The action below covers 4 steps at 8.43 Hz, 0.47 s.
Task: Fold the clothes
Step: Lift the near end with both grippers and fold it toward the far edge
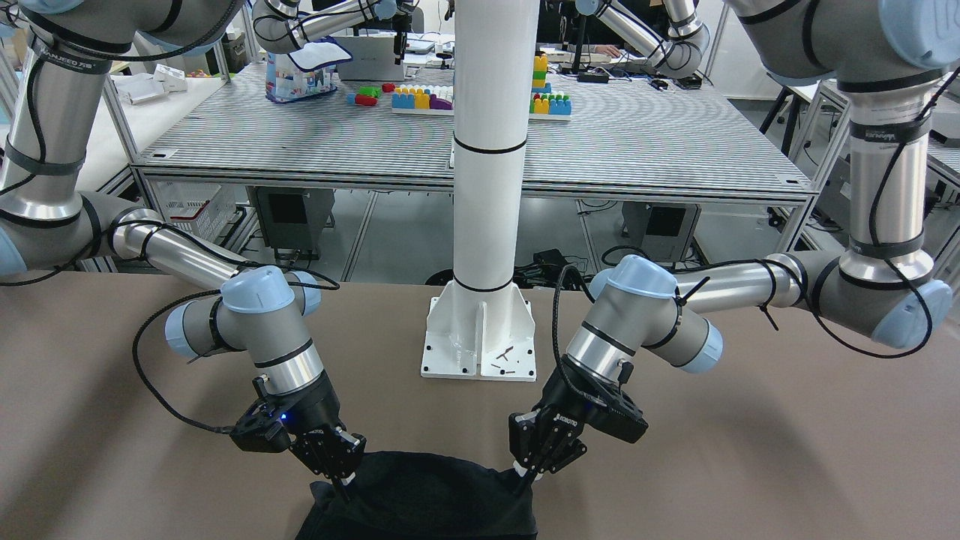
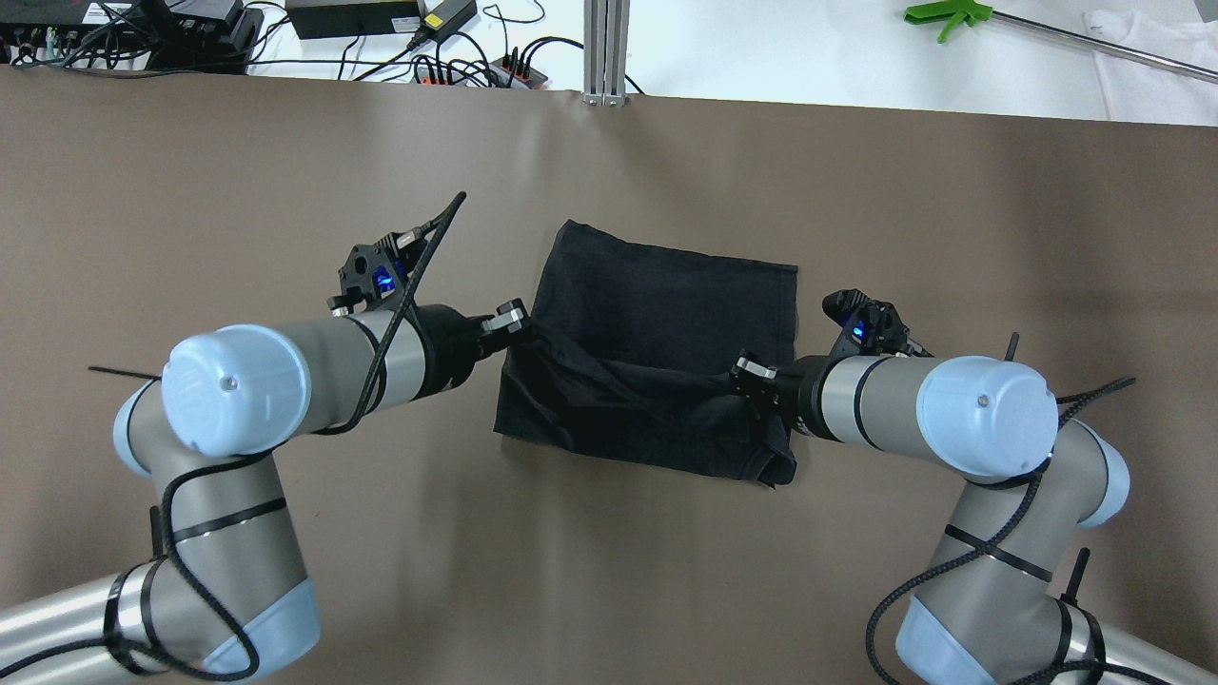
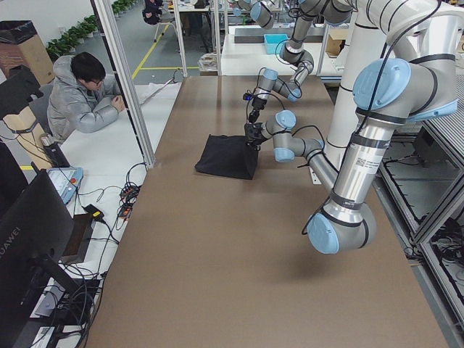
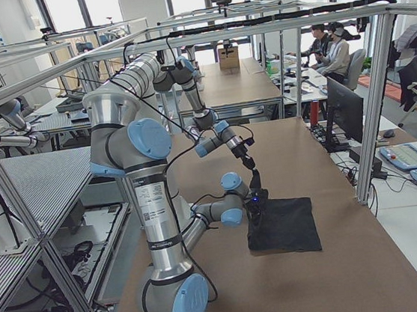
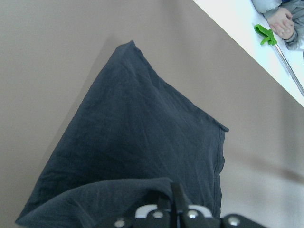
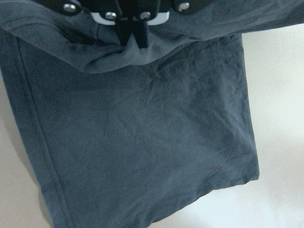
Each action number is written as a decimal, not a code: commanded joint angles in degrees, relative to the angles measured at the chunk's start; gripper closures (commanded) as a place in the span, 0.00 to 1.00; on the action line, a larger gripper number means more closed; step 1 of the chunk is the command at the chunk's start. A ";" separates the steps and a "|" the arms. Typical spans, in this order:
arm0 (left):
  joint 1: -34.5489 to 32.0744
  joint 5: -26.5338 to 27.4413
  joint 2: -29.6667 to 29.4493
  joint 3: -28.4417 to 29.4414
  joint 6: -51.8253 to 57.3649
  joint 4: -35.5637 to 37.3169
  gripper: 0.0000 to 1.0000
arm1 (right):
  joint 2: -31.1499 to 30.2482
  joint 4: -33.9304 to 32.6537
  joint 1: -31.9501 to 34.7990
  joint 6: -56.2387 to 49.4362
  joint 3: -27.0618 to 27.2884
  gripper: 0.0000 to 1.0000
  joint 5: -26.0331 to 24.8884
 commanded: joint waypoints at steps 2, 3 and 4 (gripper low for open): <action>-4.42 -1.86 -9.60 12.75 -0.86 -0.27 1.00 | 5.51 0.27 3.29 -0.39 -9.24 1.00 -0.68; -4.94 -1.77 -12.24 16.53 -0.77 -0.44 1.00 | 8.06 0.36 3.38 -0.30 -12.15 1.00 -1.38; -5.47 -1.85 -13.22 19.78 -0.69 -0.97 1.00 | 8.52 0.53 3.47 -0.39 -13.57 1.00 -2.17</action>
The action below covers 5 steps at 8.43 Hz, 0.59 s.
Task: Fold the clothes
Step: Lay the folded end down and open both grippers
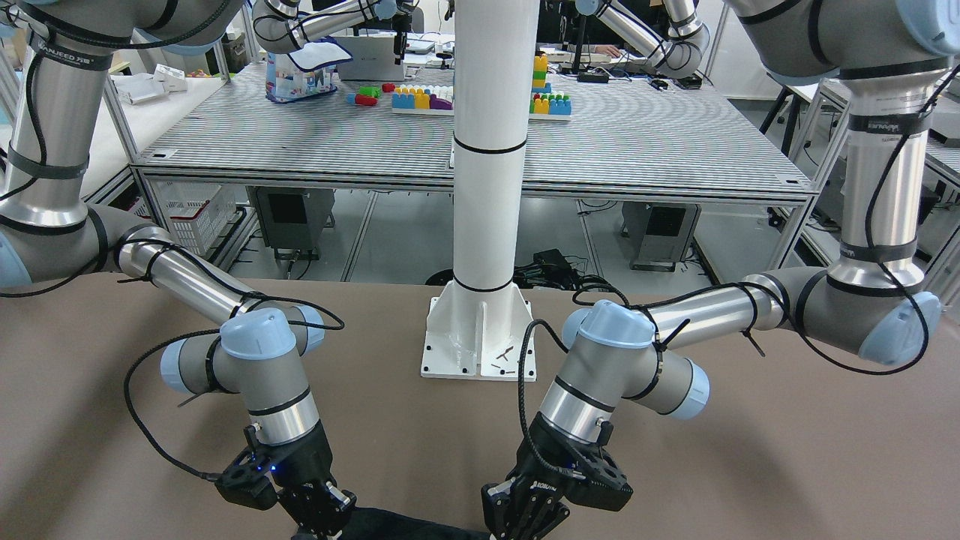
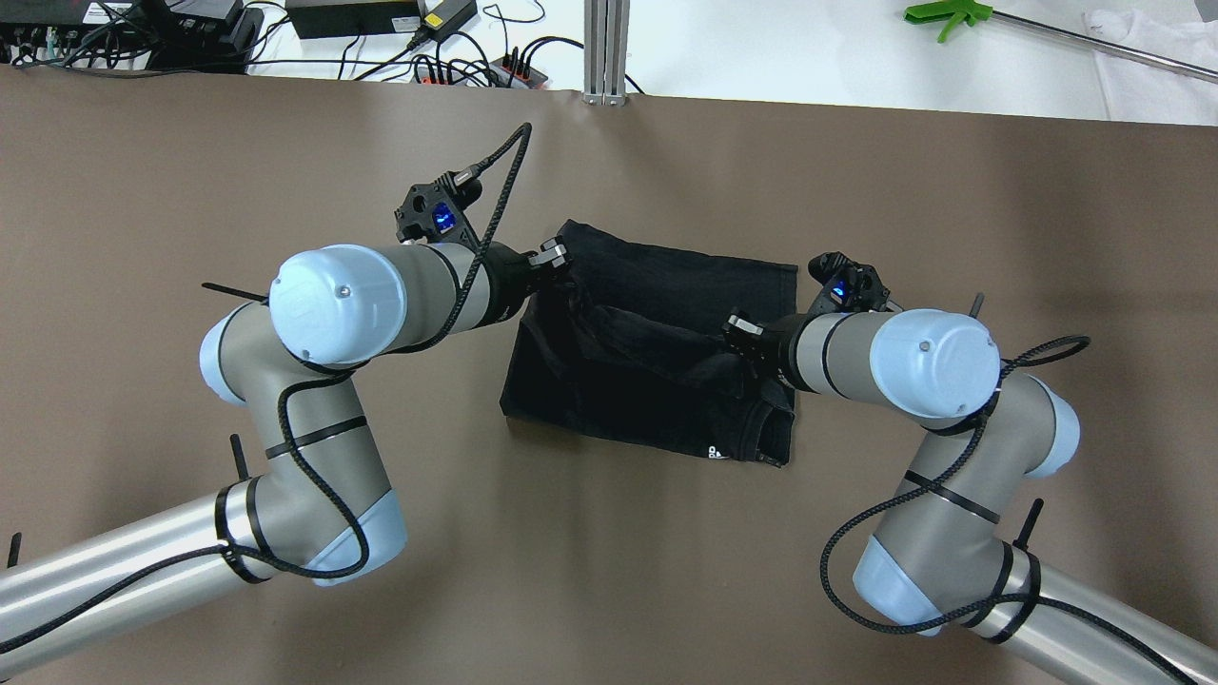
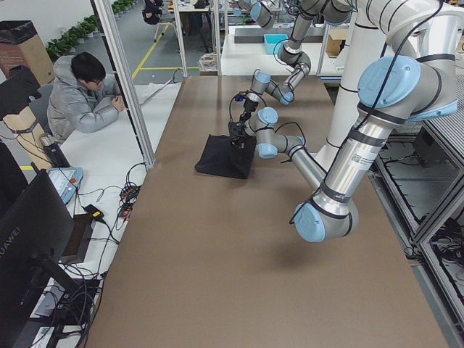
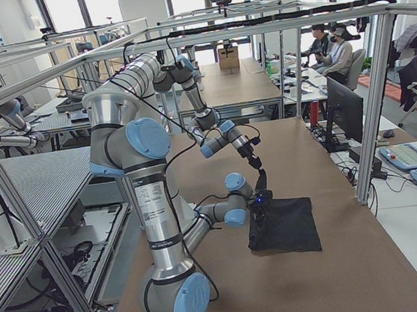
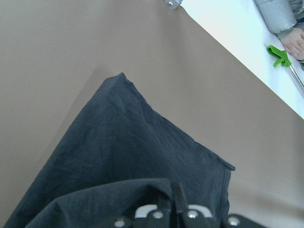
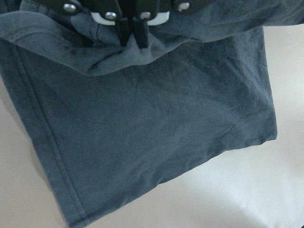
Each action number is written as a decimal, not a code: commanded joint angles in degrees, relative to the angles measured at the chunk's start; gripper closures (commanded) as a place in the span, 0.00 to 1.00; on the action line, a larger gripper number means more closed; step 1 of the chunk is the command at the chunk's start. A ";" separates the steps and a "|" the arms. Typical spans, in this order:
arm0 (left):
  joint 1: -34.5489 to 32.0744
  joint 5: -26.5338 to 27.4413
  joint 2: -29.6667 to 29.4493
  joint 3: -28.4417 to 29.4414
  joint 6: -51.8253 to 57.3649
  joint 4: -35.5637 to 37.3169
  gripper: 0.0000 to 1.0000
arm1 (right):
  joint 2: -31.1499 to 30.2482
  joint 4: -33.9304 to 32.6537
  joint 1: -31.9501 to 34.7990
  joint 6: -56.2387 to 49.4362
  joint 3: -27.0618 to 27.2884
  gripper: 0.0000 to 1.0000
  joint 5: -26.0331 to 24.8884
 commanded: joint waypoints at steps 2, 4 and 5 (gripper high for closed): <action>-1.59 0.04 -3.35 9.91 0.21 -3.47 1.00 | 2.80 0.33 0.89 -0.06 -5.00 1.00 -1.65; -1.68 0.13 -3.44 11.33 0.21 -3.84 1.00 | 2.80 0.33 1.07 0.03 -5.44 1.00 -1.92; -1.68 0.13 -3.44 11.33 0.21 -3.92 1.00 | 2.80 0.33 1.07 0.21 -5.44 1.00 -2.01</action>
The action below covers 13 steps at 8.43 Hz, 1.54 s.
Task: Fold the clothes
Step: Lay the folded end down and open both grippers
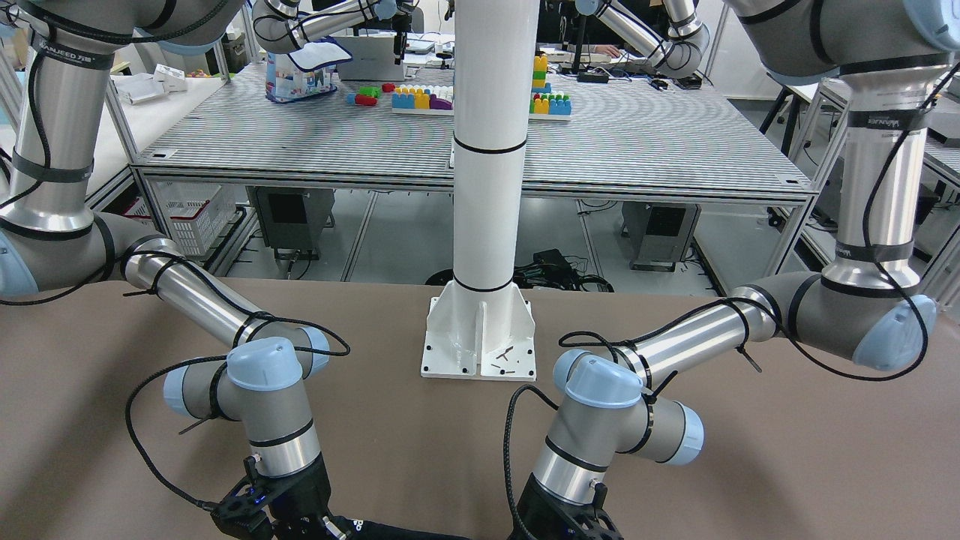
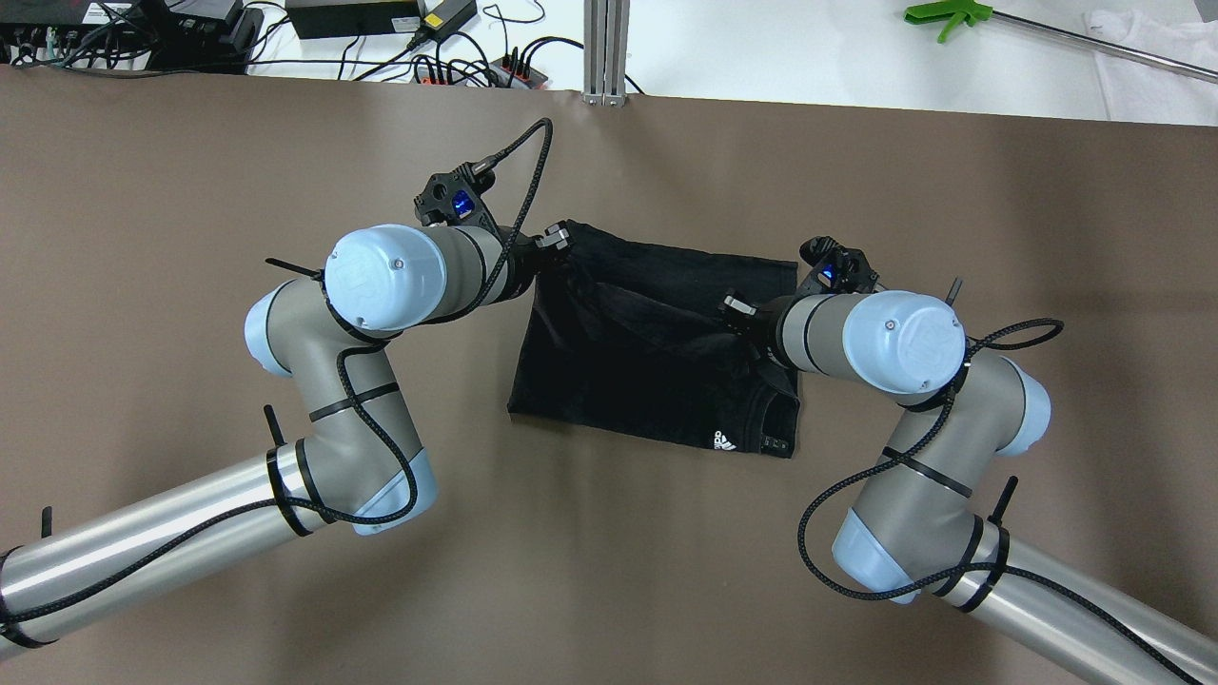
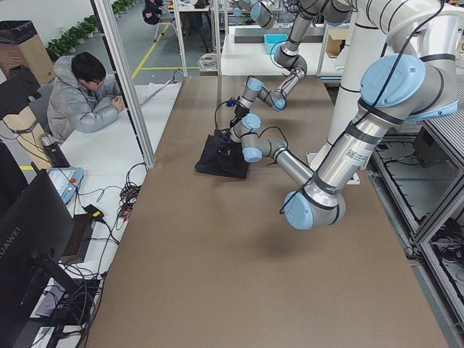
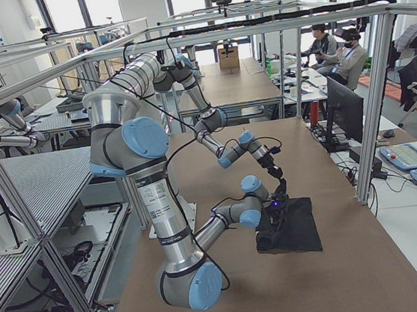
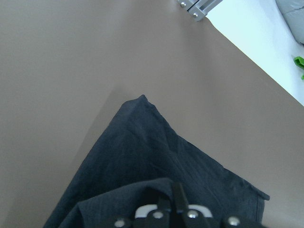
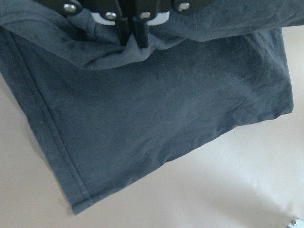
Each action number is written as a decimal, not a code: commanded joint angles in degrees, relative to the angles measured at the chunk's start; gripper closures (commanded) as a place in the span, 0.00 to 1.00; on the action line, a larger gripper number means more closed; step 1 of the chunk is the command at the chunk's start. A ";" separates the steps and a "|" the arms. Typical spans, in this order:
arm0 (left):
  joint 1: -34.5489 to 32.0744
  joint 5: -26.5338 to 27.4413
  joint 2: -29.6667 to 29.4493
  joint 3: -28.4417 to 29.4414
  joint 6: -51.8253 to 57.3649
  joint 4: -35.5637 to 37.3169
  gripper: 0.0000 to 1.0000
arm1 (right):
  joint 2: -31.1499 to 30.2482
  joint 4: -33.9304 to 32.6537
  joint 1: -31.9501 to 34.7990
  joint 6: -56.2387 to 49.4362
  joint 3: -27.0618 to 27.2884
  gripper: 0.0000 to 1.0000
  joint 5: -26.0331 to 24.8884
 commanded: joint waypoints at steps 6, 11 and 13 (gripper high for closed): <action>-1.02 2.76 -1.65 2.63 0.53 0.07 0.00 | 0.56 0.00 3.05 0.30 -0.14 0.06 1.24; -9.55 -6.29 -0.96 4.14 6.07 0.25 0.00 | 5.13 -0.87 3.51 0.22 -0.49 0.06 4.07; -10.43 -6.65 -0.96 4.22 7.48 0.34 0.00 | 9.42 -0.87 0.11 -1.44 -5.38 0.06 3.37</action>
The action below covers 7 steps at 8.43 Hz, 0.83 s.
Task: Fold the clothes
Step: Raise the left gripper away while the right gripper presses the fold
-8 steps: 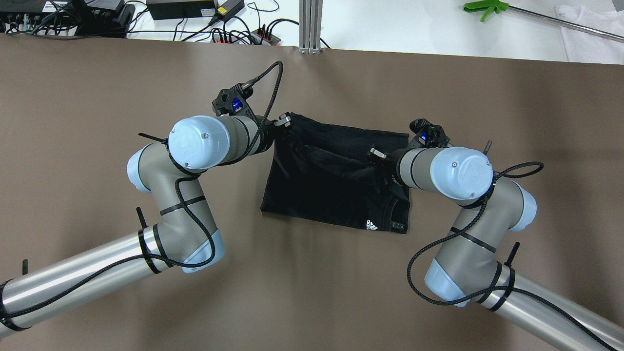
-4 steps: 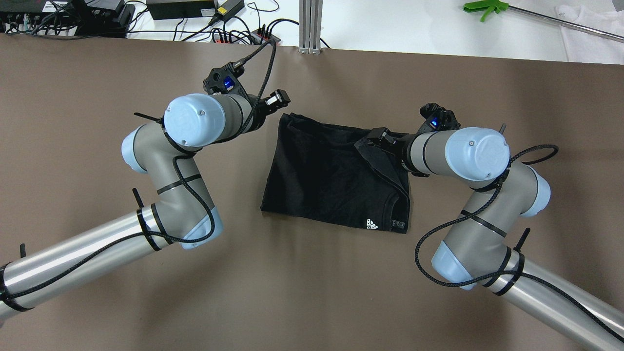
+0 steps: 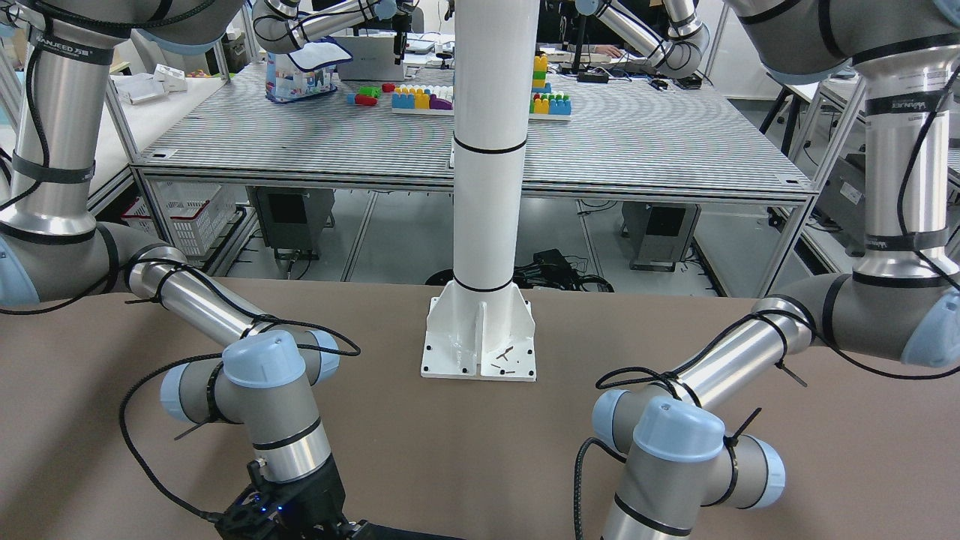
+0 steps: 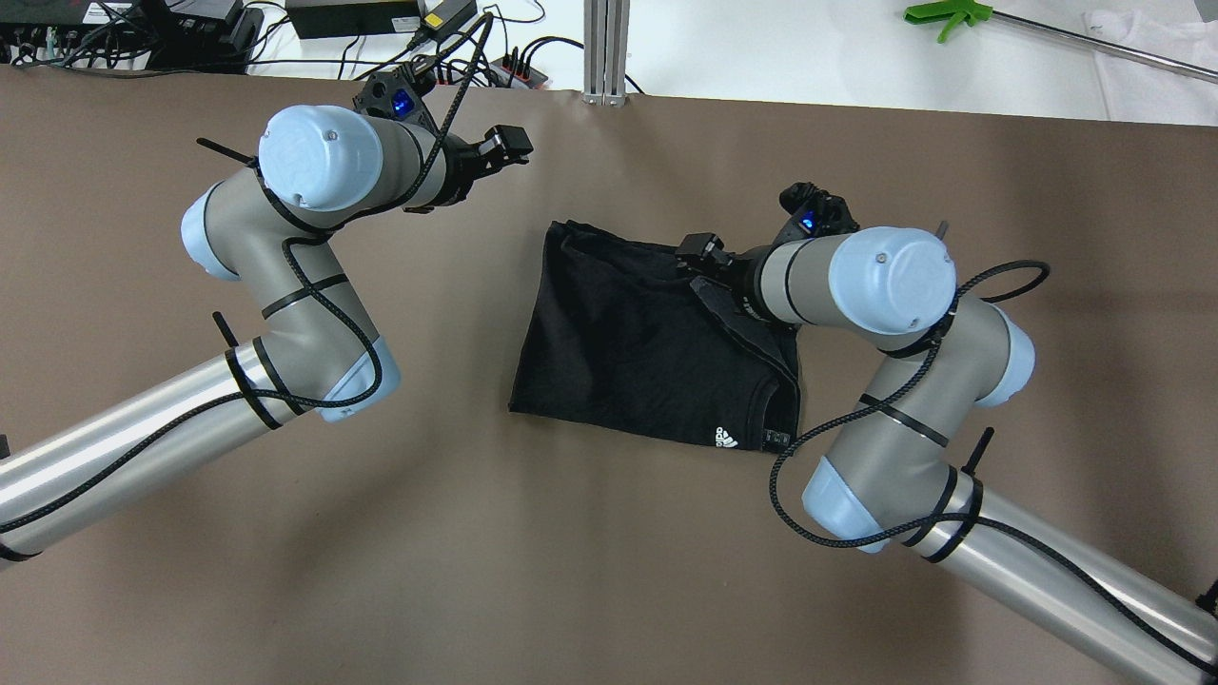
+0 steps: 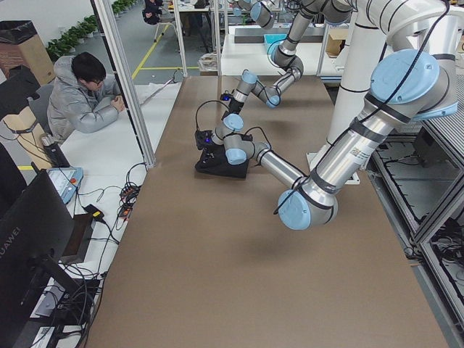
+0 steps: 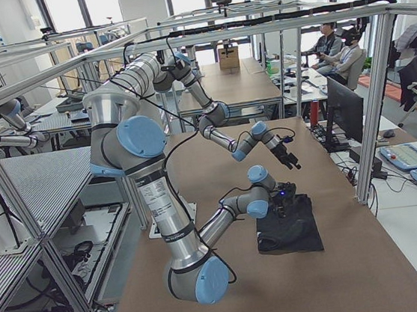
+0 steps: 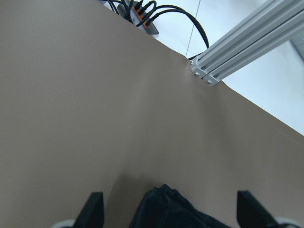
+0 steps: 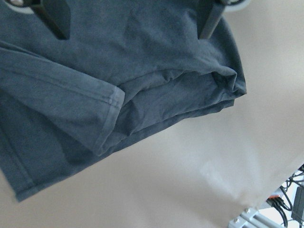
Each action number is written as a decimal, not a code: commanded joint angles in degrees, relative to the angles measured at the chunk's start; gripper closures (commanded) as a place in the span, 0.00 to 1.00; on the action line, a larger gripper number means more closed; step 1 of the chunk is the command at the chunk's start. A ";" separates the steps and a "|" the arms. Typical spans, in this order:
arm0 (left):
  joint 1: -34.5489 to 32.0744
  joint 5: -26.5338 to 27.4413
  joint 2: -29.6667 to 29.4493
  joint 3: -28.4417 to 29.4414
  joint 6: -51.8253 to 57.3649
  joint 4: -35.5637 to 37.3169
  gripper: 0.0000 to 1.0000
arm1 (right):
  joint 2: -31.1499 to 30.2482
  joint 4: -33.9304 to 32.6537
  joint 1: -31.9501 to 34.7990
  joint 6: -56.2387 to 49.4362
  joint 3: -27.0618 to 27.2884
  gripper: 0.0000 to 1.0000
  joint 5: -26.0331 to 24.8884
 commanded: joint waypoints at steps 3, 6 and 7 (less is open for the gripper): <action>-5.64 -8.97 2.54 -0.73 4.06 -0.31 0.00 | 5.45 0.00 -5.47 -6.20 -10.30 0.06 -3.12; -5.92 -9.77 2.90 -1.35 4.07 -0.31 0.00 | 5.45 0.09 -5.92 -6.57 -12.68 0.06 -3.49; -6.18 -10.30 2.99 -1.44 4.07 -0.31 0.00 | 5.54 0.35 -5.92 -6.57 -13.46 0.06 -3.92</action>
